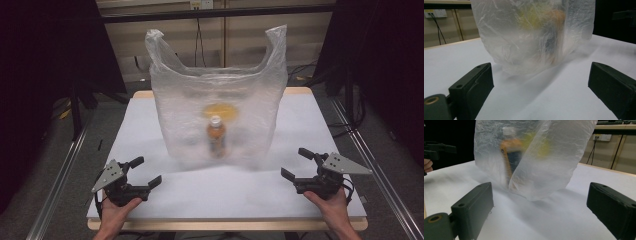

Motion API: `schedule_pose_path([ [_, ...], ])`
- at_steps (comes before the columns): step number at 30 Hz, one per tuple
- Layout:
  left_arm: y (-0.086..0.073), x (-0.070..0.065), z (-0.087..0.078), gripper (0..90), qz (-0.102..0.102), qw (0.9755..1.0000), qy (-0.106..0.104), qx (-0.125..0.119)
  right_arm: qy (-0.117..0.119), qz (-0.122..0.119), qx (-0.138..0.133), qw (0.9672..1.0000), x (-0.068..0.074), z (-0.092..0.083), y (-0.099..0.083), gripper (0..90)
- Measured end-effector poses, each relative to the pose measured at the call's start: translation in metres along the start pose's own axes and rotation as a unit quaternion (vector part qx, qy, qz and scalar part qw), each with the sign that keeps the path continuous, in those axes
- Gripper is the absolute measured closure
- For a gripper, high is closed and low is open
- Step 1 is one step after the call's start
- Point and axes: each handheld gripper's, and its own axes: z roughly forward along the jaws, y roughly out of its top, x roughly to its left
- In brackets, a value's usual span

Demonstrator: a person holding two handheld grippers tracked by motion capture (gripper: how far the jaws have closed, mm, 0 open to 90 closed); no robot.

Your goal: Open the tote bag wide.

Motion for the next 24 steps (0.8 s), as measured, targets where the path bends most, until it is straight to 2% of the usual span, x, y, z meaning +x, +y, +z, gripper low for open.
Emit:
schedule_pose_path([
  [1,0.0,-0.001,0.001,6.4,-0.002,0.9999,0.013,0.002,0.001,0.0,0.002,1.0,0.0,0.0,0.0,7.0],
  [3,0.0,-0.001,0.001,8.0,0.004,0.9999,0.013,0.009,0.002,0.002,0.003,1.0,0.0,0.001,0.0,7.7],
  [5,0.0,-0.002,0.002,9.5,-0.003,0.9999,0.011,0.007,0.003,0.003,0.002,1.0,0.0,0.002,0.0,10.0],
  [8,0.001,-0.001,0.001,13.9,0.007,0.9998,0.005,0.018,0.01,0.008,0.003,0.9999,0.0,0.003,0.001,15.1],
  [10,0.001,-0.002,0.002,18.9,0.002,0.9999,0.002,0.014,0.012,0.01,0.002,0.9999,0.0,0.004,0.001,16.8],
  [11,0.001,-0.004,0.003,22.0,-0.004,1.0,-0.002,0.009,0.019,0.01,0.006,0.9998,0.0,0.005,0.003,20.9],
  [12,0.002,-0.004,0.002,25.2,0.006,0.9999,-0.007,0.014,0.024,0.012,0.005,0.9996,0.0,0.005,0.003,27.1],
  [13,0.003,-0.005,0.003,28.6,-0.005,0.9997,-0.02,0.011,0.035,0.01,0.008,0.9993,0.0,0.006,0.005,30.4],
  [14,0.004,-0.005,0.002,32.1,-0.003,0.9996,-0.025,0.013,0.04,0.009,0.009,0.9991,0.001,0.007,0.006,33.5],
  [15,0.004,-0.005,0.002,36.9,-0.003,0.9996,-0.025,0.013,0.046,0.012,0.009,0.9989,0.001,0.007,0.007,42.4],
  [16,0.007,-0.006,0.002,42.4,0.004,0.9993,-0.034,0.014,0.062,0.011,0.007,0.998,0.001,0.008,0.008,47.2],
  [17,0.007,-0.006,0.002,44.8,0.004,0.9993,-0.034,0.014,0.06,0.009,0.008,0.9981,0.002,0.009,0.009,48.6],
  [18,0.011,-0.005,0.003,47.0,0.002,0.9989,-0.042,0.019,0.064,0.01,0.009,0.9979,0.003,0.01,0.011,54.3],
  [22,0.018,-0.004,0.004,60.2,-0.002,0.9988,-0.046,0.015,0.086,0.003,0.007,0.9963,0.005,0.016,0.015,68.1],
  [23,0.02,-0.005,0.005,63.9,-0.012,0.9984,-0.054,0.013,0.088,0.002,0.009,0.9961,0.004,0.017,0.016,70.3],
  [24,0.02,-0.005,0.005,65.7,-0.012,0.9984,-0.054,0.013,0.09,0.003,0.011,0.9958,0.004,0.019,0.018,73.7],
])
